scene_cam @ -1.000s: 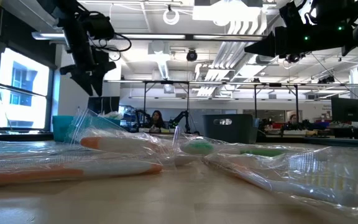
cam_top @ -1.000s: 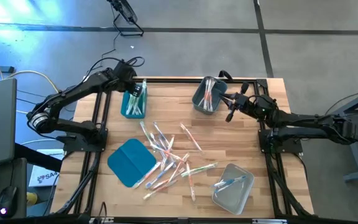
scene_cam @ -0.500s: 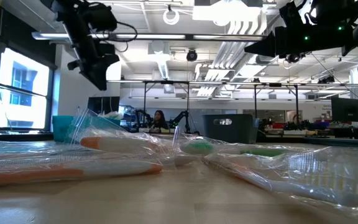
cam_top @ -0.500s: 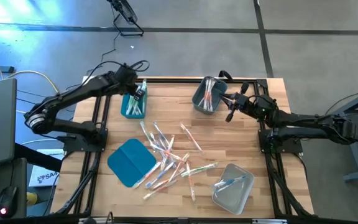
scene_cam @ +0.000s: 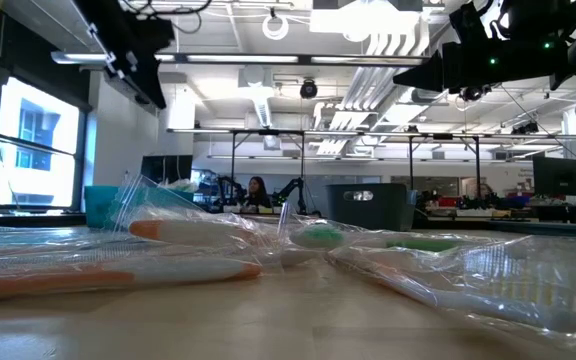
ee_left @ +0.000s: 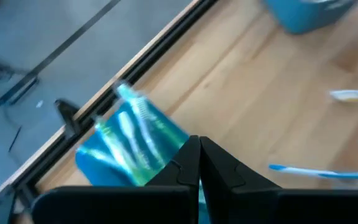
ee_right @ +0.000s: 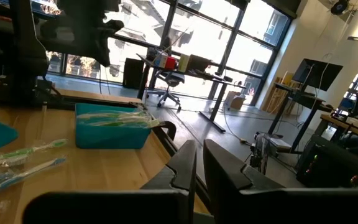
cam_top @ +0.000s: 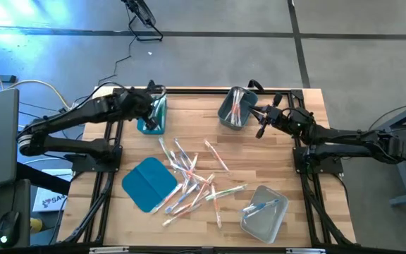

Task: Pick & Place Toothbrushes
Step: Put the orange toothbrush into the dark gray bin

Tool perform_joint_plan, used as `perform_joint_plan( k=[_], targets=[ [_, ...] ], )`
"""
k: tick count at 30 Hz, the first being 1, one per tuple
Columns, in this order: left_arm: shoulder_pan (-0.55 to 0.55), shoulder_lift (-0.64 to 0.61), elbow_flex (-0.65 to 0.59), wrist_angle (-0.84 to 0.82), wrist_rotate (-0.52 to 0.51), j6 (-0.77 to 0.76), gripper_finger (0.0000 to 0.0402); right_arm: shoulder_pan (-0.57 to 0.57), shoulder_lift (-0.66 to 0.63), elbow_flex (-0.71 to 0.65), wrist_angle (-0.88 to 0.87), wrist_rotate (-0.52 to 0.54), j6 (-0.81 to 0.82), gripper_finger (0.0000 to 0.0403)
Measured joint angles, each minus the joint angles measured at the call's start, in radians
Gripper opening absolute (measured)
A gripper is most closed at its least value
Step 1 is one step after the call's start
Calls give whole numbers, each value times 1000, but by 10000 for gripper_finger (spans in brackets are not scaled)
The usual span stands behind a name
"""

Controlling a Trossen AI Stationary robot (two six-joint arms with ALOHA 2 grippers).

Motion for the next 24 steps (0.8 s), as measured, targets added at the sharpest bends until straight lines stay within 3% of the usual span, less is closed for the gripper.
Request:
perform_joint_plan(
  k=[11, 16, 24],
  targets=[
    [-218, -112, 0, 1, 0, 70, 3, 0, 0, 0, 0, 0, 3, 23],
    [-281, -145, -7, 10, -49, 70, 3, 0, 0, 0, 0, 0, 3, 23],
    [-325, -294, -196, 158, -59, 70, 3, 0, 0, 0, 0, 0, 3, 23]
  ],
)
